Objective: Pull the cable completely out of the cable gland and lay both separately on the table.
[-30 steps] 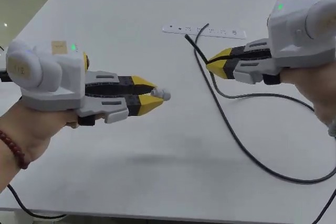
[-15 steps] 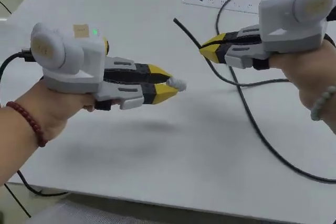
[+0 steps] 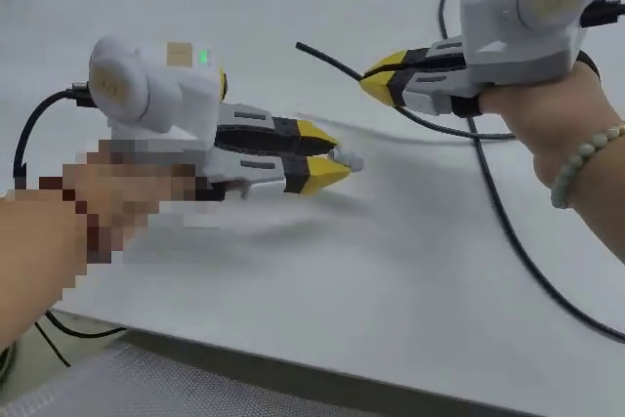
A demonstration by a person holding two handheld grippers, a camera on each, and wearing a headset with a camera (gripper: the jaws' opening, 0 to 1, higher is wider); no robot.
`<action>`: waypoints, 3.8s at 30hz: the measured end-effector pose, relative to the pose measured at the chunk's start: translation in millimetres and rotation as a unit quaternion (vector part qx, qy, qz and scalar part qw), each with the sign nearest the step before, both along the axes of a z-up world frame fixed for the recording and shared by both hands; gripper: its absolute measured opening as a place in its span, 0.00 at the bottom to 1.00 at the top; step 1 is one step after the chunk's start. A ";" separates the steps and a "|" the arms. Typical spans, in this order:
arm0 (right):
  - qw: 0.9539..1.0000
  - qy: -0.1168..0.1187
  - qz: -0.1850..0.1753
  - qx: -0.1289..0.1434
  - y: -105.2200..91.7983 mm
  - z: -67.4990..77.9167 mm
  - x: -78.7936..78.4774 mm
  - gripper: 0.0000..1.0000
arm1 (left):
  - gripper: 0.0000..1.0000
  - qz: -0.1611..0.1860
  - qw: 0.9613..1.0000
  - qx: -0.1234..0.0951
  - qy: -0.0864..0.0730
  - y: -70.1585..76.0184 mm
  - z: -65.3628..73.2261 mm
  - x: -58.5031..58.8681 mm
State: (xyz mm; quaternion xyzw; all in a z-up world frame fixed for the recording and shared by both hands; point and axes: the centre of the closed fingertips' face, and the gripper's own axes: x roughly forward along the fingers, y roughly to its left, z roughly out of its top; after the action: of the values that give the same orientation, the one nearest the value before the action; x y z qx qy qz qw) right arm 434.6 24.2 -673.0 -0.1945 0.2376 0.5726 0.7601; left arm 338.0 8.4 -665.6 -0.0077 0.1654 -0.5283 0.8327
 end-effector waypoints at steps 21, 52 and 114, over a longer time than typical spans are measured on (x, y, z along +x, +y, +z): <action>0.999 0.022 0.019 -0.023 5.2 -34.0 -0.6 0.00 | 0.16 -0.005 1.000 0.006 0.018 -4.1 -19.6 -3.8; 0.999 0.005 0.030 -0.032 2.9 -40.9 -3.1 0.00 | 0.16 -0.001 0.999 0.028 0.041 -3.0 -39.6 -8.2; 0.999 -0.030 -0.043 0.008 -23.3 3.3 -3.0 0.54 | 0.42 0.077 0.996 0.018 0.048 31.7 -9.4 0.6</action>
State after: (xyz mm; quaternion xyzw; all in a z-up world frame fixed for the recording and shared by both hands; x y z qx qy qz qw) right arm 431.6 0.9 -669.8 -0.1948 0.2185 0.5354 0.7923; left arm 338.6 40.1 -675.0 -0.0306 0.2137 -0.4588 0.8619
